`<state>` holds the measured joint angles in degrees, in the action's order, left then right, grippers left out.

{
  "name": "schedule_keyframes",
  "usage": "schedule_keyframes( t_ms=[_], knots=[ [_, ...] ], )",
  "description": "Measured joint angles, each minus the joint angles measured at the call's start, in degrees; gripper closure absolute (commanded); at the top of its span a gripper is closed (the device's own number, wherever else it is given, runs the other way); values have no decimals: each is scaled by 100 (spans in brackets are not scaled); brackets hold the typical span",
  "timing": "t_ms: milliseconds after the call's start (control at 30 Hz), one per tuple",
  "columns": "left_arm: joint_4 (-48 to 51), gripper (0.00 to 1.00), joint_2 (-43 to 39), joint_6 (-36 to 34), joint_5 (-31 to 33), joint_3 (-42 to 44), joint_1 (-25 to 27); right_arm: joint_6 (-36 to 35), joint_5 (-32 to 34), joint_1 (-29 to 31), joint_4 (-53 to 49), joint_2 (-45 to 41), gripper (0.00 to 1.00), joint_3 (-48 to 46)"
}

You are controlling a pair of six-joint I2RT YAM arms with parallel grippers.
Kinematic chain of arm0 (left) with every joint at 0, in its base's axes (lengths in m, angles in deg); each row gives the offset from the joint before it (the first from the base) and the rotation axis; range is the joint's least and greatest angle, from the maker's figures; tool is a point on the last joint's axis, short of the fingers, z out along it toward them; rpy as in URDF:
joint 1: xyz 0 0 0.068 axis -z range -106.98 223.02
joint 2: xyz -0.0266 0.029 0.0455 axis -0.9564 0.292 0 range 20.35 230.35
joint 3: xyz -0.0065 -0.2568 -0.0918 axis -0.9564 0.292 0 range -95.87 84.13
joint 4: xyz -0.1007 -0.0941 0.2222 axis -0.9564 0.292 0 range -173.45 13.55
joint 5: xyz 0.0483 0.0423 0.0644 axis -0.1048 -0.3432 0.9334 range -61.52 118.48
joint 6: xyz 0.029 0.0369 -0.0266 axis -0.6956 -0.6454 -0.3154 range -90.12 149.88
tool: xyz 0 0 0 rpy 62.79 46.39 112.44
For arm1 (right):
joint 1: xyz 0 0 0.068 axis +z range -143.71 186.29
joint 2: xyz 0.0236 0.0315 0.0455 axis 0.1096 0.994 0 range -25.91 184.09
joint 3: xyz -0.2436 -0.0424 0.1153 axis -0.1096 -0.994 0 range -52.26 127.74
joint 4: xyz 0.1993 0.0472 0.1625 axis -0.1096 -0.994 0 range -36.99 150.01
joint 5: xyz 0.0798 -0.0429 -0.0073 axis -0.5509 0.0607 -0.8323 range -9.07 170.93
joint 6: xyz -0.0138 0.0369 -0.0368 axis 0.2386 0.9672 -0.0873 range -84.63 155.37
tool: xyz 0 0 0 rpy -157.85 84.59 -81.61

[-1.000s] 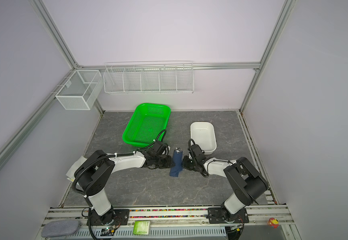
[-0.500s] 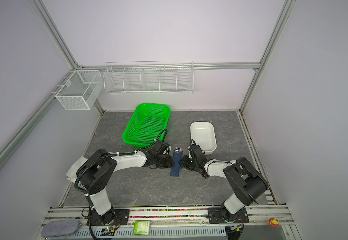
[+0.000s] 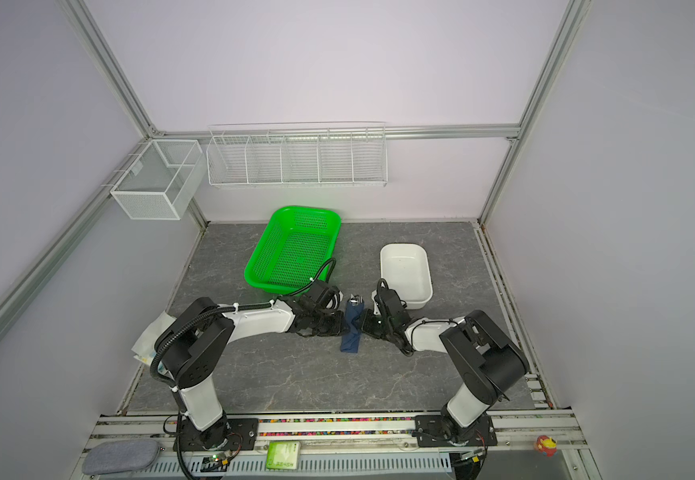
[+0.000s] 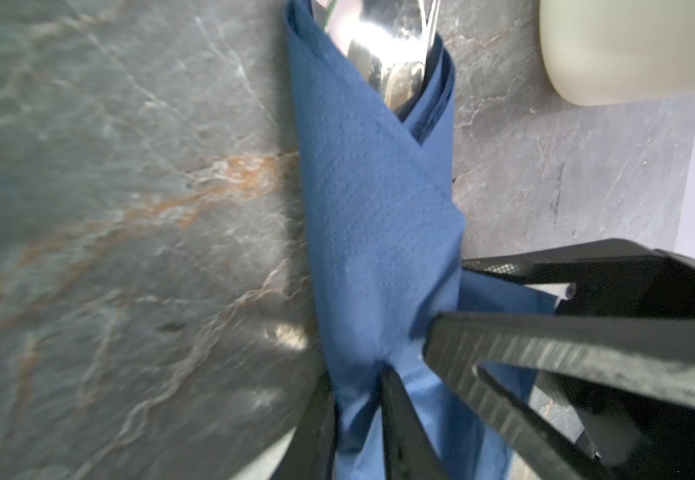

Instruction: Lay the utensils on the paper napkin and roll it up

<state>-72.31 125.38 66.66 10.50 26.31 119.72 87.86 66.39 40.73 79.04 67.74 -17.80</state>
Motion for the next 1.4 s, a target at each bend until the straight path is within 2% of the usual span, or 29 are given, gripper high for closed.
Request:
schedule_keyframes(
  t_ms=[267,400,533,667,867,1100,1400],
  knots=[
    [24,79,9,0,20,-15,9,-66,129,103,-114,138,71,162],
    [26,79,9,0,20,-17,9,-74,142,129,-118,219,70,243],
    [33,79,9,0,33,-22,11,-92,192,142,-179,142,58,251],
    [35,80,15,2,46,-31,22,-94,494,146,-789,-339,38,212],
    [42,80,22,4,48,-37,22,94,901,129,-1357,-1115,27,48],
    [48,80,26,4,48,-44,22,603,898,219,-1401,-1226,29,-260],
    [52,80,28,2,48,-48,24,780,863,459,-922,-570,38,37]
  ],
)
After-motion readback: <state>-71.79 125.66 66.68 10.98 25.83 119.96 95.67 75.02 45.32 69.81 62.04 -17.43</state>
